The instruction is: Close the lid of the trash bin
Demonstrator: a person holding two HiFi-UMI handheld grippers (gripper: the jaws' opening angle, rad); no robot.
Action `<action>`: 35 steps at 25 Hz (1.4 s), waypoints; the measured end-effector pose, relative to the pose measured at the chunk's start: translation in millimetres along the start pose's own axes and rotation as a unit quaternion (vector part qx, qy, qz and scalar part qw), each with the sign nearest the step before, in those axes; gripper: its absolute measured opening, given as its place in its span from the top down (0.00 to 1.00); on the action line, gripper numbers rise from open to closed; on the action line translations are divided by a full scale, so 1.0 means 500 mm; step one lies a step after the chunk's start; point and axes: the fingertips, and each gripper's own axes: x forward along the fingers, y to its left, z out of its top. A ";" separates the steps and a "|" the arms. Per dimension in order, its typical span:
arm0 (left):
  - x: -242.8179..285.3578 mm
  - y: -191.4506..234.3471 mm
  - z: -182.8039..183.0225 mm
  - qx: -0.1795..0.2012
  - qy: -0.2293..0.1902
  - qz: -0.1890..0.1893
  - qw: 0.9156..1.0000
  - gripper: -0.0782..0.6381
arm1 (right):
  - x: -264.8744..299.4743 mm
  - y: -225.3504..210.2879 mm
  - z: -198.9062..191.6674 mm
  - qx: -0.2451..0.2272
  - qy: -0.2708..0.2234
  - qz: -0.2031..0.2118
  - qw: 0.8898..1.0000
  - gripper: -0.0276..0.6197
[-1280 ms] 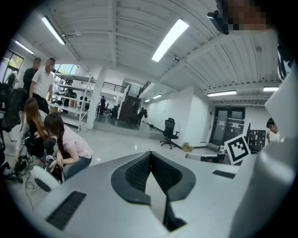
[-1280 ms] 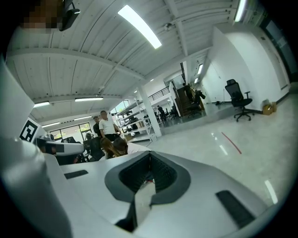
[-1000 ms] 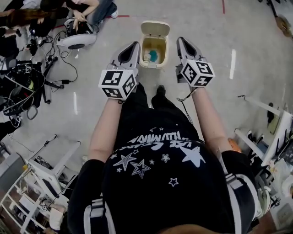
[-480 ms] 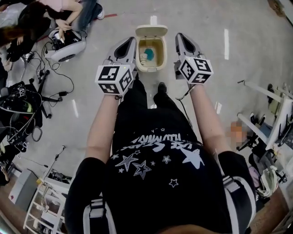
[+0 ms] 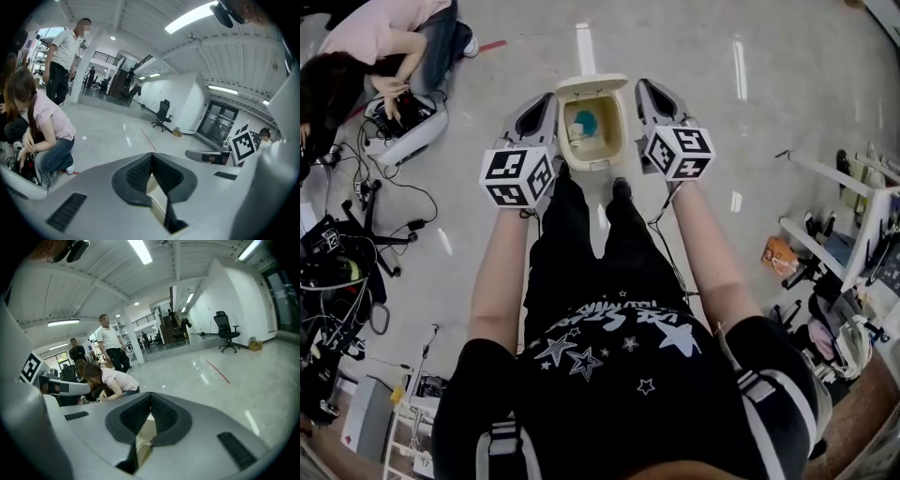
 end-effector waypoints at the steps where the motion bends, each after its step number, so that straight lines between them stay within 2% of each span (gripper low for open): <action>1: 0.010 0.007 -0.008 -0.001 0.004 -0.002 1.000 0.87 | 0.014 -0.001 -0.008 -0.001 0.003 0.000 1.000 0.95; 7: 0.064 0.043 -0.061 -0.017 0.023 -0.004 1.000 0.88 | 0.081 -0.007 -0.056 -0.011 0.027 0.005 1.000 0.95; 17: 0.150 0.095 -0.131 0.002 0.061 -0.010 0.998 0.87 | 0.171 -0.024 -0.124 -0.014 0.068 0.020 0.997 0.95; 21: 0.168 0.099 -0.152 0.010 0.077 -0.010 0.997 0.88 | 0.171 -0.033 -0.126 0.001 0.070 0.031 0.997 0.95; 26: 0.174 0.099 -0.163 0.010 0.082 -0.010 0.997 0.88 | 0.166 -0.031 -0.125 -0.017 0.091 0.043 0.995 0.95; 35: 0.151 0.068 -0.197 -0.002 0.087 -0.008 0.996 0.87 | 0.127 -0.024 -0.153 0.016 0.093 0.061 0.994 0.95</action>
